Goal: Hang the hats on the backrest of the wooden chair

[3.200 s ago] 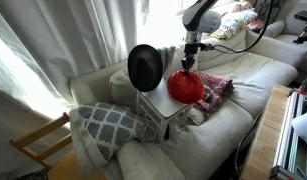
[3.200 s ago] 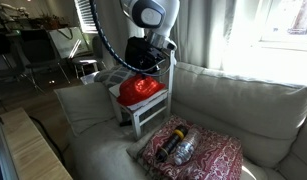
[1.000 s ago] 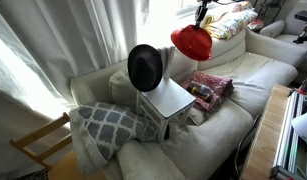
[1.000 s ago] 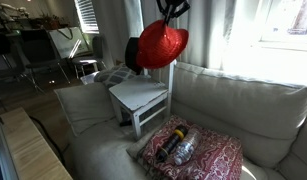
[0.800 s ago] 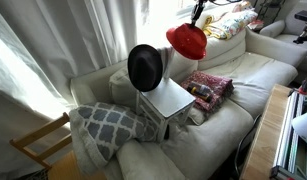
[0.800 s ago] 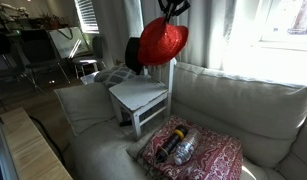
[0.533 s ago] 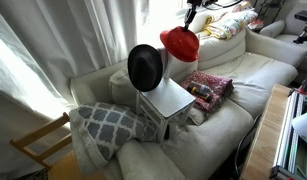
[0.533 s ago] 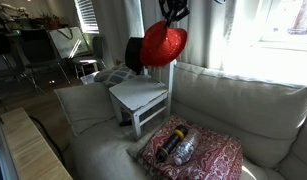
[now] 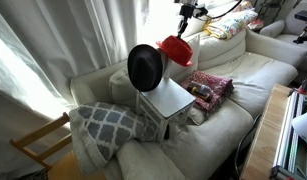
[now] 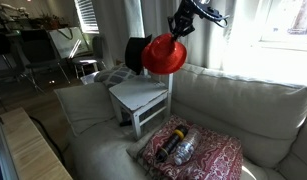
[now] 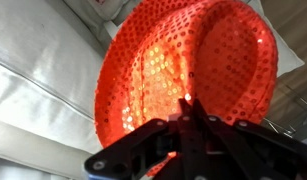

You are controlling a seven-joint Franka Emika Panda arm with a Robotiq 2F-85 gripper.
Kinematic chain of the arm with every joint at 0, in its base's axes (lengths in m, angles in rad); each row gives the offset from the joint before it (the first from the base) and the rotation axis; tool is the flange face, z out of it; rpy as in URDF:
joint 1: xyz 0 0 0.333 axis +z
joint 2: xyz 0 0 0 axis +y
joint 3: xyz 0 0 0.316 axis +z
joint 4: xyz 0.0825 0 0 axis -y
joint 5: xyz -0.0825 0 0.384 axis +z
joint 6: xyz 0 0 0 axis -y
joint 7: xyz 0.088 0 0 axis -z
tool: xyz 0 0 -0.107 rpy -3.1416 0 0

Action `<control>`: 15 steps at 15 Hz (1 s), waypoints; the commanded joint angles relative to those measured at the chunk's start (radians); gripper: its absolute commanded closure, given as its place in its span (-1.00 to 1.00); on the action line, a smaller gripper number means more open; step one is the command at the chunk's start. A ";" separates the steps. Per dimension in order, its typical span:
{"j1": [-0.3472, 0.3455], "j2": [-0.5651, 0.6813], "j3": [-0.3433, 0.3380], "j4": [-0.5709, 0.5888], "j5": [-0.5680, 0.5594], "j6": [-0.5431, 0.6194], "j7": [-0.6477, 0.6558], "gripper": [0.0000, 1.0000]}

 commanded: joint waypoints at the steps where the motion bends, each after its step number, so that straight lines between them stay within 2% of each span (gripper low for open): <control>1: -0.007 0.108 0.021 0.145 -0.025 -0.024 0.016 0.97; 2: -0.006 0.125 0.022 0.164 -0.033 -0.024 0.018 0.97; 3: -0.005 0.137 0.023 0.179 -0.039 -0.023 0.020 0.71; 4: -0.004 0.149 0.024 0.192 -0.047 -0.025 0.023 0.36; 12: -0.002 0.158 0.023 0.242 -0.120 -0.039 0.035 -0.82; 13: -0.003 0.147 0.021 0.242 -0.121 -0.030 0.052 -0.95; 15: 0.005 0.113 -0.002 0.235 -0.109 -0.016 0.079 -1.00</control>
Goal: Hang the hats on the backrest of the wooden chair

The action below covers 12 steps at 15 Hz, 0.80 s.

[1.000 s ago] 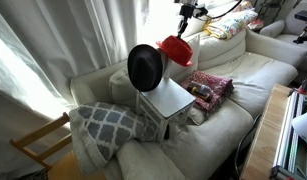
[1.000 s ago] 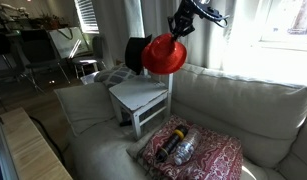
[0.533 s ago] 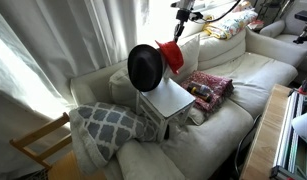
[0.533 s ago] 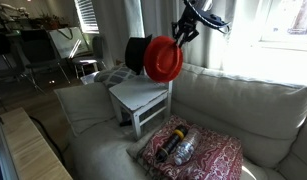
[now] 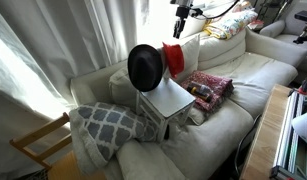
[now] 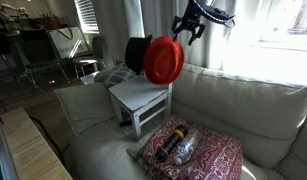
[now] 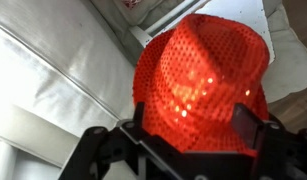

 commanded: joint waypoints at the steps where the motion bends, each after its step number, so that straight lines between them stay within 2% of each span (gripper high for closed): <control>1: 0.005 -0.042 -0.023 0.012 -0.012 0.007 0.058 -1.00; 4: 0.006 -0.114 -0.039 -0.011 -0.002 0.022 0.128 -1.00; 11: 0.100 -0.376 -0.119 -0.225 -0.048 0.178 0.527 -1.00; 12: 0.116 -0.424 -0.125 -0.267 -0.066 0.165 0.572 -1.00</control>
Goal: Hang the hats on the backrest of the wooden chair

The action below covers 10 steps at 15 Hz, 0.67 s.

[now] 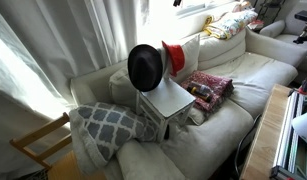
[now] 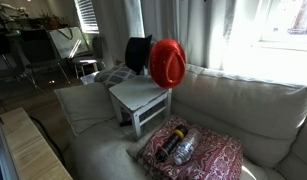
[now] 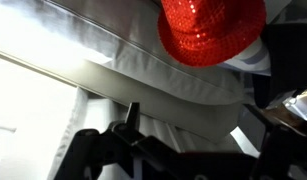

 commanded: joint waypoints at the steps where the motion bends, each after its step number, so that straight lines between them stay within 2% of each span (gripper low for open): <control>1: 0.074 -0.205 -0.044 -0.228 -0.067 0.016 0.174 -1.00; 6: 0.068 -0.363 -0.010 -0.299 -0.034 -0.375 0.186 -1.00; 8: 0.066 -0.419 -0.008 -0.332 -0.015 -0.481 0.195 -1.00; 10: 0.066 -0.472 -0.010 -0.367 0.024 -0.524 0.215 -1.00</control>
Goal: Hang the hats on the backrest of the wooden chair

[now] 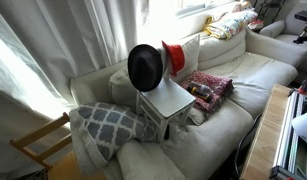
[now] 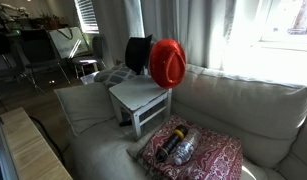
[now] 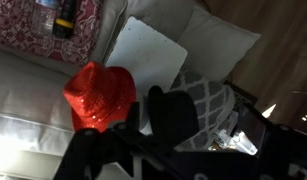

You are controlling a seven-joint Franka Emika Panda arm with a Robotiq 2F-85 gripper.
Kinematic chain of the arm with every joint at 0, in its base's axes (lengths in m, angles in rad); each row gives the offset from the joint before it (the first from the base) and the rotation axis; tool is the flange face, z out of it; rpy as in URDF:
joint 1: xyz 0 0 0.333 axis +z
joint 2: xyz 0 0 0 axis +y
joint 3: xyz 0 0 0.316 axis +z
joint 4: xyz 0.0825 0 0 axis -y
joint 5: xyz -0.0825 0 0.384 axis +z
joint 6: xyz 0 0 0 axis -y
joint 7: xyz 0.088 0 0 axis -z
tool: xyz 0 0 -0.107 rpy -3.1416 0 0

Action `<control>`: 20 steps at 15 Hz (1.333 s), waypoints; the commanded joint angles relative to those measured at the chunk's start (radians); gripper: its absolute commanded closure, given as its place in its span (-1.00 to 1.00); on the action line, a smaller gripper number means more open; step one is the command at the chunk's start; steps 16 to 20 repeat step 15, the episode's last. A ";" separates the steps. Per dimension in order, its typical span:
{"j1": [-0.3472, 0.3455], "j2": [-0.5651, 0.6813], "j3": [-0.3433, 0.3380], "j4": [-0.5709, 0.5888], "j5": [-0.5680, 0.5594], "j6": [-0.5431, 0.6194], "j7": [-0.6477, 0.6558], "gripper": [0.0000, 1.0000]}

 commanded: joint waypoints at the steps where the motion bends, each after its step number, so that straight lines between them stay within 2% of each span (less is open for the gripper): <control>1: -0.003 -0.125 -0.002 -0.128 0.085 -0.054 0.042 -1.00; 6: 0.007 -0.234 -0.026 -0.236 0.227 0.010 0.063 -1.00; 8: 0.013 -0.269 -0.035 -0.280 0.254 0.079 0.067 -1.00; 9: 0.017 -0.202 -0.036 -0.178 0.215 0.001 0.051 -1.00; 11: 0.020 -0.229 -0.042 -0.213 0.231 0.040 0.053 -1.00; 20: 0.021 -0.240 -0.045 -0.230 0.234 0.046 0.054 -1.00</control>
